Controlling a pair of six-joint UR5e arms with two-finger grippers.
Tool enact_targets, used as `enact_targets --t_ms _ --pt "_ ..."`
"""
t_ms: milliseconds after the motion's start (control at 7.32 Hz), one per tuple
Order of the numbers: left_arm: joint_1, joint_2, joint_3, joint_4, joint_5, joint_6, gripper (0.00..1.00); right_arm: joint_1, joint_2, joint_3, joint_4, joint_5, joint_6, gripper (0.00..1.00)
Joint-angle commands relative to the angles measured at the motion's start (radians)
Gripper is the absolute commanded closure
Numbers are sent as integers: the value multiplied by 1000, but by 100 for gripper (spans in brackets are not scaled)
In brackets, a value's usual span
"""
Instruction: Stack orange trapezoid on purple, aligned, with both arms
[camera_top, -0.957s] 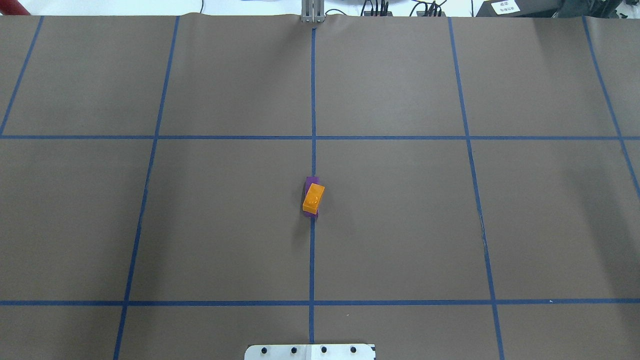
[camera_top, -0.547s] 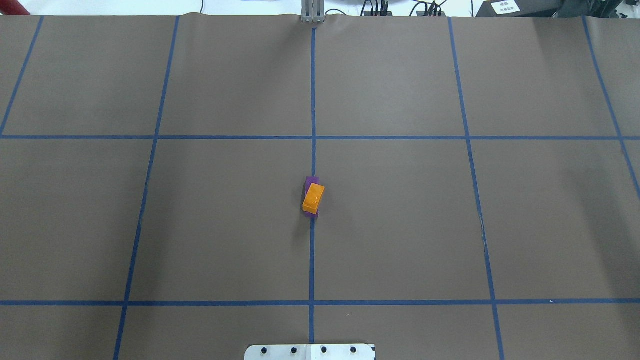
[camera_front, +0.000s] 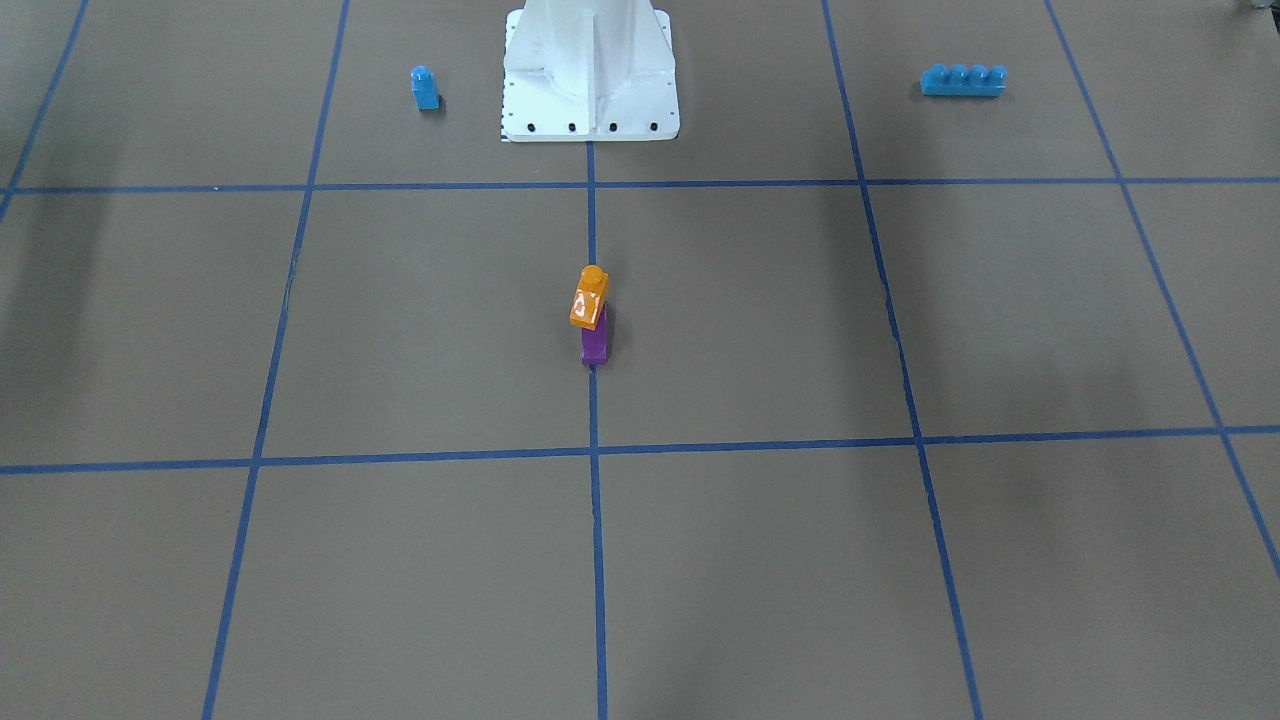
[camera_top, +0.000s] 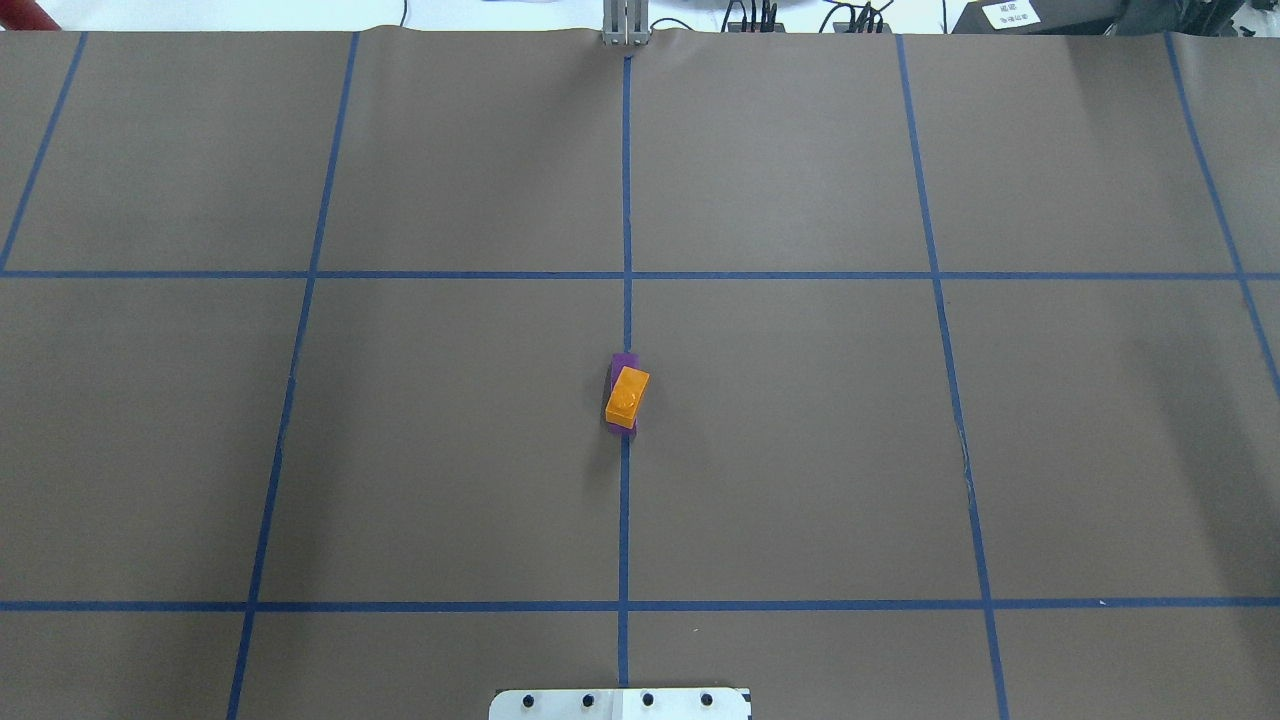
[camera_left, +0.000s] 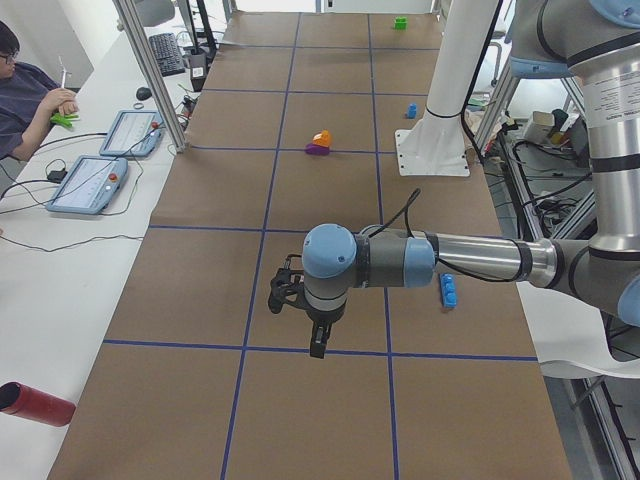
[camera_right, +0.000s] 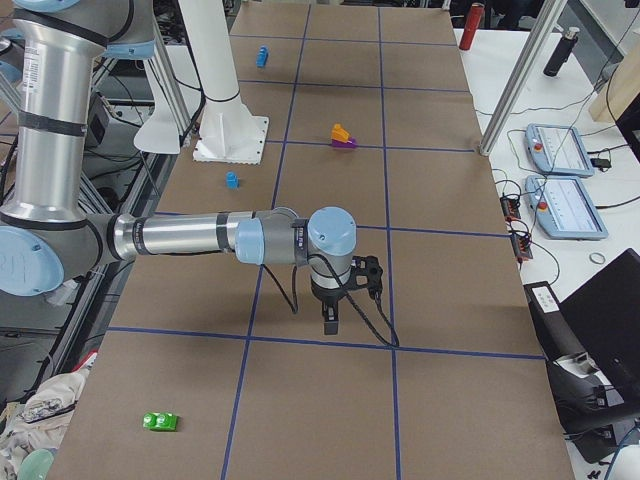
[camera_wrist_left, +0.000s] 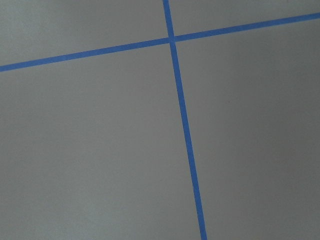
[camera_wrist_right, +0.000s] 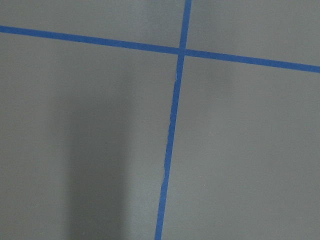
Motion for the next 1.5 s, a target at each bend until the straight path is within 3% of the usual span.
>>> enact_targets --t_ms 0,1366 --pt "0 0 -1 0 -1 2 0 0 4 0 0 1 0 0" --pt "0 -2 1 2 4 0 0 -2 10 6 14 30 0 0"
